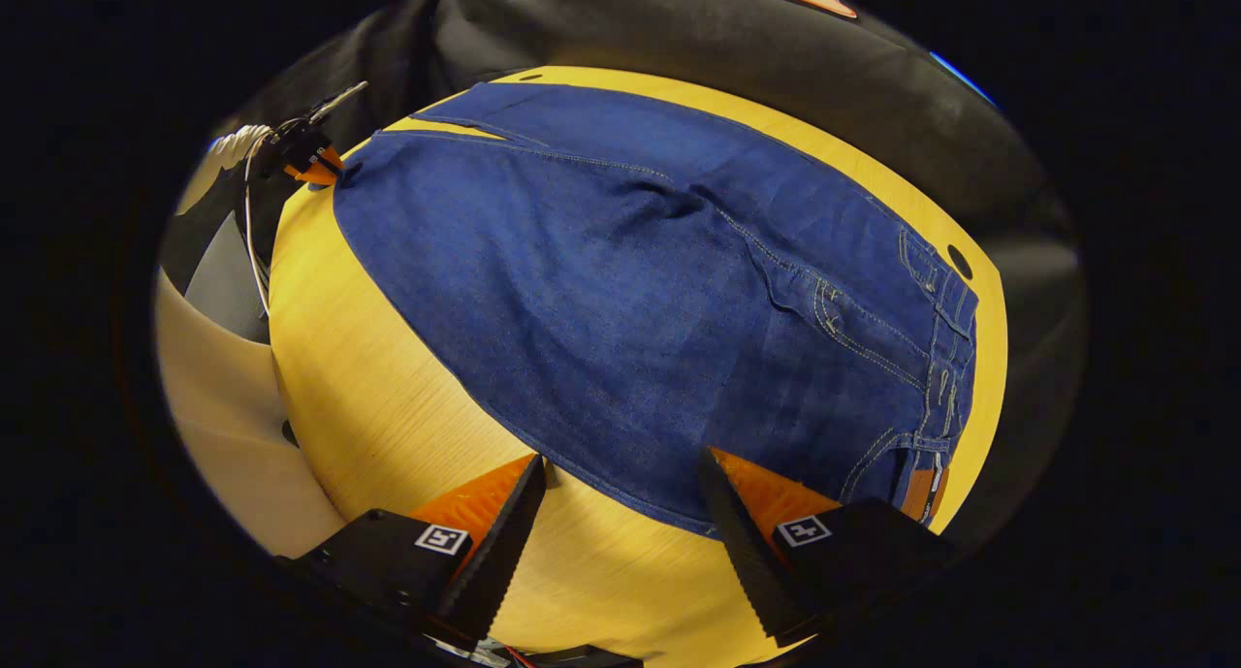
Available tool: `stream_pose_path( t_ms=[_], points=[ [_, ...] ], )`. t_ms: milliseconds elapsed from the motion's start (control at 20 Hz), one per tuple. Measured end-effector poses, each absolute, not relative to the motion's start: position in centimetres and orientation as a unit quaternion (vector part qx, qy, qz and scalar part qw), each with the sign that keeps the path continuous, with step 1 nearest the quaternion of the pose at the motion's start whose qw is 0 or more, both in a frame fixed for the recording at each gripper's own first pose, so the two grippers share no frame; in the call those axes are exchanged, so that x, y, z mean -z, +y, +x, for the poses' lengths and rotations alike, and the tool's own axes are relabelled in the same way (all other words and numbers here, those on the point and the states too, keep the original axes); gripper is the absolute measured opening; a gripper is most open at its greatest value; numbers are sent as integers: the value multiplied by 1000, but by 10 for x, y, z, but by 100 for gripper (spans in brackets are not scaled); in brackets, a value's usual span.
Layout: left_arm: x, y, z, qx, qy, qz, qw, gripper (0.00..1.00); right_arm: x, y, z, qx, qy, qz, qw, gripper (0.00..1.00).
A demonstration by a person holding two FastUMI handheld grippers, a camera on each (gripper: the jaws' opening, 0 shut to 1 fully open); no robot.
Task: Grasp the waist and the cuffs of the jeans and fold them to make the two legs overlap; first hold the waist and fold one-third of the jeans toward the cuffs, then hold the cuffs and fold the remaining one-third in the same direction to finish folding.
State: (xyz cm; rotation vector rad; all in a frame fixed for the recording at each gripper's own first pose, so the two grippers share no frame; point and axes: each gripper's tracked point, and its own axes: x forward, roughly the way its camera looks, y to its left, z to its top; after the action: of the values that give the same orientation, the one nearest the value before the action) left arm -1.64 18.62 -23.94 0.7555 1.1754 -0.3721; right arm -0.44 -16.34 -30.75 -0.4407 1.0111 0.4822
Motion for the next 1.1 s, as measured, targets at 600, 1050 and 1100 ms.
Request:
stream_pose_path(
  t_ms=[600, 1050, 1100],
  points=[
    [238, 183, -12, 153, 540, 318, 764, 0, 299, -175, 18, -200, 464, -229, 832, 7],
    [233, 188, -10, 43, 463, 231, 855, 0, 291, -177, 18, -84, 449, -118, 882, 1],
    [233, 187, -7, 27, 454, 210, 865, 0, 290, -178, 18, -72, 442, -106, 888, 4]
  ],
)
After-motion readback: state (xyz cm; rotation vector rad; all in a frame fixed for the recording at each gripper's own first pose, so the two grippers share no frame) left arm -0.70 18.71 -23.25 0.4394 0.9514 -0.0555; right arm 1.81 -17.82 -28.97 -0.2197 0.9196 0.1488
